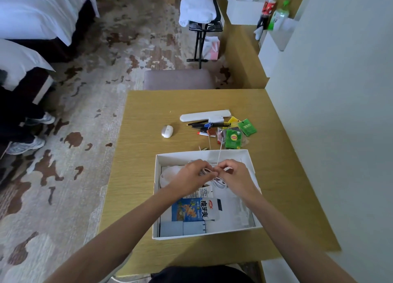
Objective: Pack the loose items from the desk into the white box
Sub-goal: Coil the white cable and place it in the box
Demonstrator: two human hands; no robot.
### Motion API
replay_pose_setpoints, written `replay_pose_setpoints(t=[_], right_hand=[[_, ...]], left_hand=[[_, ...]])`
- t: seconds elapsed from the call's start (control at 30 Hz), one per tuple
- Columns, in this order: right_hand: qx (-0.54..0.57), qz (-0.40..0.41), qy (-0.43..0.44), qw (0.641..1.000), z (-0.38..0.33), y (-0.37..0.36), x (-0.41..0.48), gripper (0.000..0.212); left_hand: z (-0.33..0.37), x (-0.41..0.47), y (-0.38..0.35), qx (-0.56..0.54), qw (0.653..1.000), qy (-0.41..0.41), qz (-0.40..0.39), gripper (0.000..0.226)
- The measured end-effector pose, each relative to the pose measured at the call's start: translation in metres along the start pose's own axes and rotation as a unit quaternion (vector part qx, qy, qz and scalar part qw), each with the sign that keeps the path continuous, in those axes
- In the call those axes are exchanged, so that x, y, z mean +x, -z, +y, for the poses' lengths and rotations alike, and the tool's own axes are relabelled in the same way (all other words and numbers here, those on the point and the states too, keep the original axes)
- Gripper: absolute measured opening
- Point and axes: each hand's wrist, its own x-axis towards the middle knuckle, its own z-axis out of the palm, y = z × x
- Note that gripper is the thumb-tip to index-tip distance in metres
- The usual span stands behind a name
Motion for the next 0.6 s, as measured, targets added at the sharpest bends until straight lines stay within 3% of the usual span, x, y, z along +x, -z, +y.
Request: replay_pose_setpoints(t=[0.23, 0.43, 0.6], right_hand=[[-0.053, 0.113, 0.098, 0.987, -0.001, -0.005, -0.002, 0.008], [-0.06, 0.116, 0.17, 0.977, -0.008, -0.005, 0.001, 0.011], [-0.054, 0.096, 0.186, 0.976, -0.008, -0.004, 0.008, 0.011]], left_hand=[[0.012, 0.008, 0.004, -0.161, 0.984, 0.077, -0.013, 0.015], [0.012, 0.004, 0.0, -0.223, 0.969, 0.106, 0.016, 0.02], [0.002, 0.003, 0.0, -0.185, 0.981, 0.054, 0.023, 0.015]])
